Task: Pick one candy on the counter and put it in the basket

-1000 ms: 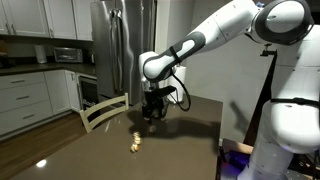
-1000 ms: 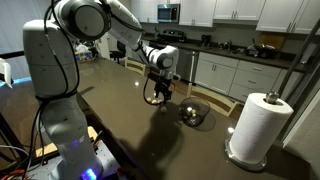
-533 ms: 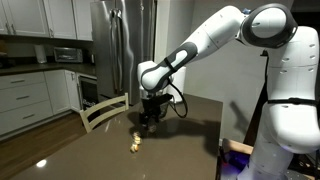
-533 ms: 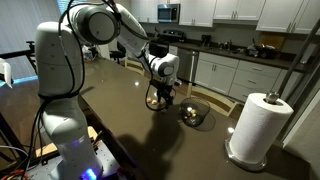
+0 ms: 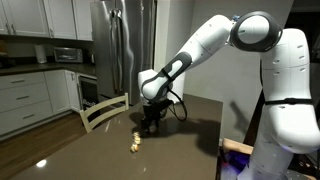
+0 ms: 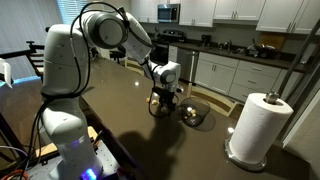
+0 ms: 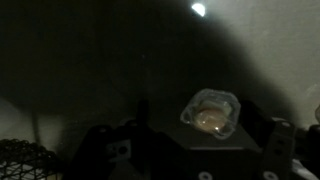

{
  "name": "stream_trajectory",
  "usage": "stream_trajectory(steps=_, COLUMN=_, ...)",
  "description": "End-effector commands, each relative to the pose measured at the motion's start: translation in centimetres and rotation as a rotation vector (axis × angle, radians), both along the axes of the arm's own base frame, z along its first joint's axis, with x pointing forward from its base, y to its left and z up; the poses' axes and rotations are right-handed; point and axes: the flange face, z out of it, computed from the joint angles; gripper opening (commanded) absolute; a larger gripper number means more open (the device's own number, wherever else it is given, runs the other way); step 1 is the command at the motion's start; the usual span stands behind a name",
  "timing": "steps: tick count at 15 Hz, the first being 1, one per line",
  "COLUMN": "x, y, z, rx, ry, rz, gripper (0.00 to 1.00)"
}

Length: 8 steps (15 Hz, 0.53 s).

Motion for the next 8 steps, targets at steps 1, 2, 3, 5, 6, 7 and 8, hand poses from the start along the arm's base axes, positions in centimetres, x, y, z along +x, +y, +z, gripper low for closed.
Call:
stream_trajectory(steps=1, x=0.6, y=-0.3, z=-0.1, rx=-0.021, ry=-0.023, rz=0.040, gripper=0.60)
stream_trajectory(steps=2, x=0.7, y=-0.2, z=0.1, rx=-0.024, ry=-0.025, rz=0.041, gripper=0.54)
stream_trajectory(steps=3, x=0.7, y=-0.2, z=0.3, rx=-0.025, ry=-0.025, rz=0.043, gripper=0.48)
stream_trajectory(steps=5, x=0.8, y=-0.2, z=0.6, rx=-0.026, ry=-0.027, rz=0.041, gripper=0.35)
stream_trajectory(steps=6, x=0.8, y=-0.2, z=0.8, rx=-0.027, ry=-0.025, rz=0.037, gripper=0.27)
stream_trajectory(steps=7, x=0.8, y=-0.2, z=0.9, rx=-0.028, ry=-0.026, rz=0.031, gripper=0.21)
stream_trajectory(steps=8, x=0.8, y=-0.2, z=1.1, rx=-0.028, ry=-0.020, rz=0.024, gripper=0.16)
